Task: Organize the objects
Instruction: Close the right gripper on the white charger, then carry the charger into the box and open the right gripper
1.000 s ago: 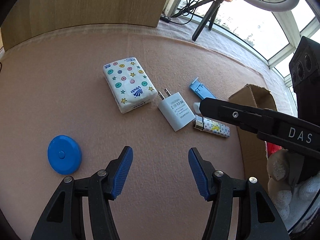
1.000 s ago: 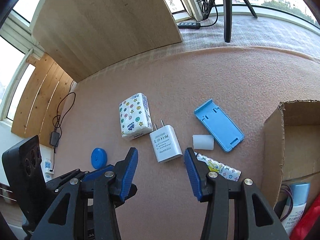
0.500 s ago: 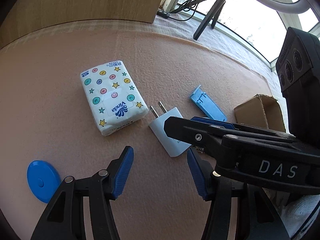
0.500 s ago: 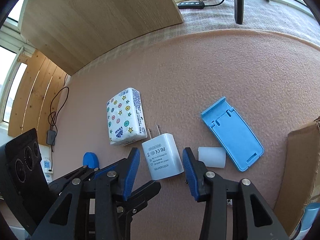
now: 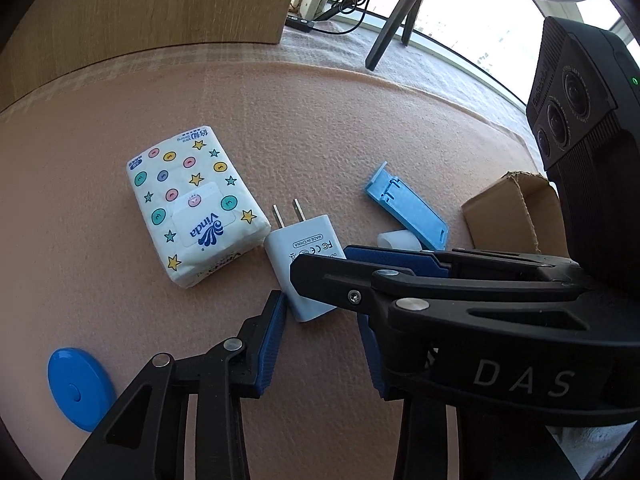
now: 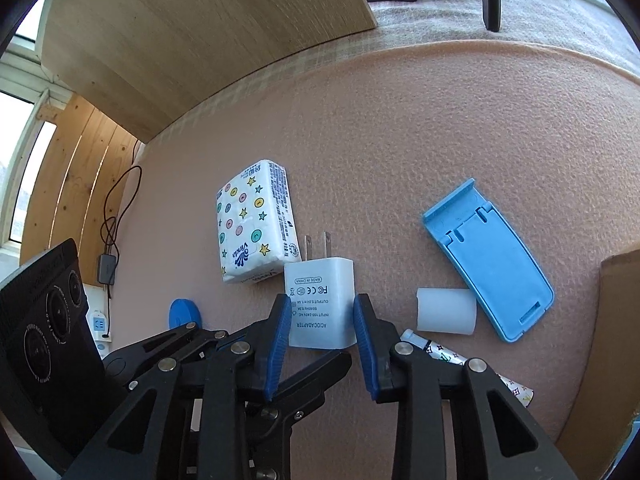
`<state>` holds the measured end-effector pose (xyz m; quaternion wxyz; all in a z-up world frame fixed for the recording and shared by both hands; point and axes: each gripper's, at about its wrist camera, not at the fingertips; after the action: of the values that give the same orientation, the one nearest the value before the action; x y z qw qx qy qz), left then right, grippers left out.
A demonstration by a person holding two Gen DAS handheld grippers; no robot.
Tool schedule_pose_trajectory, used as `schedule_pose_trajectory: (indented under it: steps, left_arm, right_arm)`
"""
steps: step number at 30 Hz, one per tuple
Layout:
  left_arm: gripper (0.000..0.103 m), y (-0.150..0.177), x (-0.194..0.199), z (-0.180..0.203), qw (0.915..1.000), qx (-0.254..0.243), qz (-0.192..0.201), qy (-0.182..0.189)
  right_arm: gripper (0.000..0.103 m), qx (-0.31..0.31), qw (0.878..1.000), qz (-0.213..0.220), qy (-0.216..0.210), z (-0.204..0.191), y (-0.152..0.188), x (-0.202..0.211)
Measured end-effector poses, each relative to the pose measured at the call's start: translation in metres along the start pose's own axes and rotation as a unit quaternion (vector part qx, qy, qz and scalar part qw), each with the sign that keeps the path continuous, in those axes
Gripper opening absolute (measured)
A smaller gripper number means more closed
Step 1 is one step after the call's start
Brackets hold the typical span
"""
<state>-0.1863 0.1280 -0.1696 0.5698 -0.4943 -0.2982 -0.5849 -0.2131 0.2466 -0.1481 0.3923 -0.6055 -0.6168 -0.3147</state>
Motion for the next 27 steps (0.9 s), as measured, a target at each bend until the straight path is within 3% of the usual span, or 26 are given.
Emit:
schedule_pose_trajectory:
  steps: [16,27]
  left_arm:
    - [0.039,0.015,0.032,0.02,0.9992,-0.031,0.024,-0.012]
    - [0.039,0.023,0.056,0.085,0.9949,-0.089,0.048,0.001]
  right_arm:
    - [0.029,-0.001,0.999,0.035,-0.019,-0.001,0.029,0.034]
    - [0.029,-0.011,0.995,0.096,-0.005,0.013,0.063,0.096]
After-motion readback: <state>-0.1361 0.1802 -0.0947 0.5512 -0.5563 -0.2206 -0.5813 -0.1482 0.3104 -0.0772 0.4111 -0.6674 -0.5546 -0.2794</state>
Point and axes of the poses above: each gripper's, at about its wrist camera, not at the fingertips, and x roughly against the way its jaws point, z to its right, y to its underside, and after that the axes turned 7 degrees about -z, right-handed
